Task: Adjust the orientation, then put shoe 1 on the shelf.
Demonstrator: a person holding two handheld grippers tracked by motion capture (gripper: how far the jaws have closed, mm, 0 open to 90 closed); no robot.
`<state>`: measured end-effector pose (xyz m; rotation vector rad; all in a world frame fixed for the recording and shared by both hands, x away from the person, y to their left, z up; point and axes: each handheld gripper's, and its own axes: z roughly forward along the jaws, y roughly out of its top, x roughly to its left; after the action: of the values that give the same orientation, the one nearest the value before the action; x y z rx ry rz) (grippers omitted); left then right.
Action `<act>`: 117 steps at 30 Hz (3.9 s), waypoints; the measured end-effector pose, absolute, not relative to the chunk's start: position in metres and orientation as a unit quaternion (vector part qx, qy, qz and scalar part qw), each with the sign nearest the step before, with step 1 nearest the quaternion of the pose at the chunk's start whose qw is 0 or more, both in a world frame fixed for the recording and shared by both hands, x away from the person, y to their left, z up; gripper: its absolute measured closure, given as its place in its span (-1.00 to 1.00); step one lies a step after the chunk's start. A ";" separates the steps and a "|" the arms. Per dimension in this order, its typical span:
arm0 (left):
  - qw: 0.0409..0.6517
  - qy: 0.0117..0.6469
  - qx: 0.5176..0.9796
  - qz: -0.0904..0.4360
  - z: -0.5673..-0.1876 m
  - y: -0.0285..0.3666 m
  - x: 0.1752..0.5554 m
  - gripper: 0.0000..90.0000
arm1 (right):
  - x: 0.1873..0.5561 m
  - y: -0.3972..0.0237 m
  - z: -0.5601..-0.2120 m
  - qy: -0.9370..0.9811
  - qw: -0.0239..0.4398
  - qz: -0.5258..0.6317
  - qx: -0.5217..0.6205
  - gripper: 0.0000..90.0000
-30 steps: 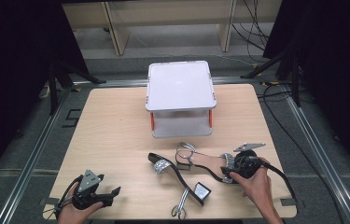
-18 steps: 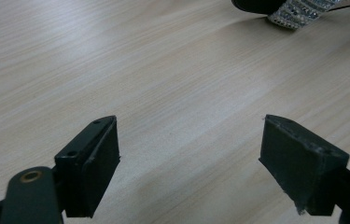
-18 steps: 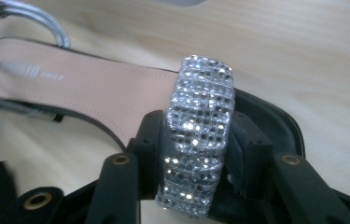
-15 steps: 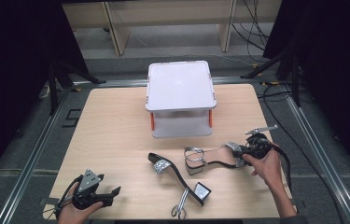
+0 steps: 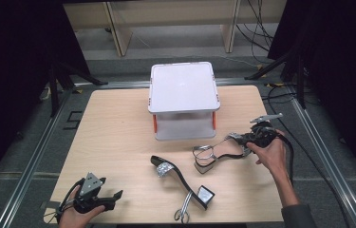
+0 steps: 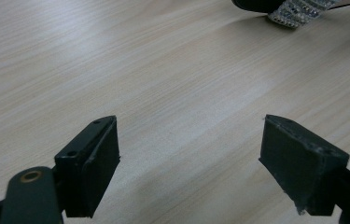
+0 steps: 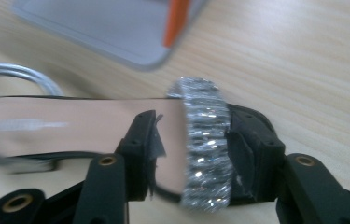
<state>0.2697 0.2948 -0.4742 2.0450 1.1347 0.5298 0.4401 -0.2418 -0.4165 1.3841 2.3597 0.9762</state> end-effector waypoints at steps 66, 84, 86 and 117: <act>0.369 0.446 0.788 0.207 -0.473 0.294 0.270 -0.57 | 0.360 -0.220 -0.426 0.841 0.084 0.304 0.440 0.67; 0.372 0.446 0.787 0.206 -0.473 0.294 0.270 -0.57 | 0.373 -0.215 -0.427 0.847 0.073 0.281 0.445 0.81; 0.372 0.447 0.787 0.205 -0.473 0.294 0.270 -0.57 | 0.375 -0.216 -0.426 0.854 0.067 0.277 0.435 0.82; 0.374 0.446 0.787 0.203 -0.473 0.294 0.270 -0.56 | 0.385 -0.214 -0.315 0.894 0.023 0.242 0.376 0.94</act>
<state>0.2702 0.2937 -0.4734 2.0157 1.1419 0.5203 0.3850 -0.2142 -0.3147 1.1650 2.7679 0.7476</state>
